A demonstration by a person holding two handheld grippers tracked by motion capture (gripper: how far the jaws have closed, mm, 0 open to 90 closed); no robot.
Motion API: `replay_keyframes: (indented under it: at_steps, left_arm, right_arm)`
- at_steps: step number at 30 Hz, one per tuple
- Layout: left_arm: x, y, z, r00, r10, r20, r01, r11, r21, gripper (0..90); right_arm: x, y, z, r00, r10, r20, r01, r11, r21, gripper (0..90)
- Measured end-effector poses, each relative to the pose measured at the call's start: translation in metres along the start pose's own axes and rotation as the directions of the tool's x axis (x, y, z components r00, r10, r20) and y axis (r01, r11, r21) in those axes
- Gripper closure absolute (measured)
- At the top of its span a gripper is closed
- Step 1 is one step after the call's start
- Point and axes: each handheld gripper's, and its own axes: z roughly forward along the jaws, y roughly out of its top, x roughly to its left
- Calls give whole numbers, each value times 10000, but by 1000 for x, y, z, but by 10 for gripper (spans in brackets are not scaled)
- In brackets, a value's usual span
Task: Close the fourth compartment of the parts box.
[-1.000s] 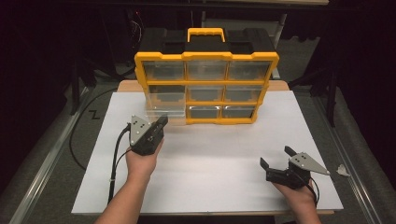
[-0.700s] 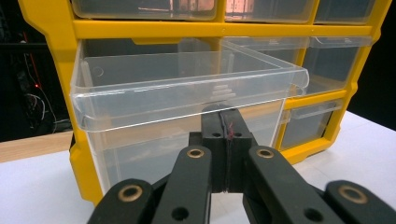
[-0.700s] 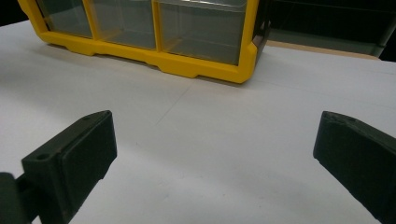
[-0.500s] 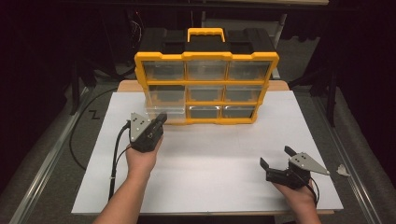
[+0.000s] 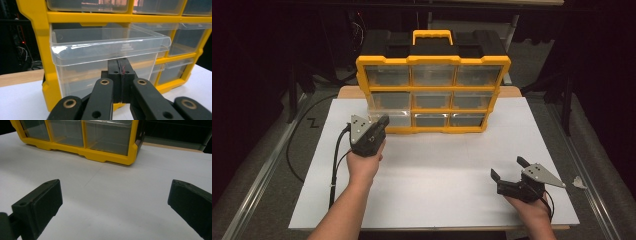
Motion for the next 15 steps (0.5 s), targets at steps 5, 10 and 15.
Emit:
replay_keyframes:
  at_steps: [5,10,15]
  left_arm:
    - [1,3,3,10000,28,-95,-28,10000,27,898]
    - [2,4,7,9999,73,-150,-72,10000,65,898]
    - [4,5,11,9999,17,-168,-15,10000,85,898]
  right_arm:
    - [0,0,0,10000,0,23,0,10000,-25,9]
    - [0,0,-1,10000,-5,10,5,10000,-44,9]
    - [0,0,0,10000,-3,3,3,10000,-32,9]
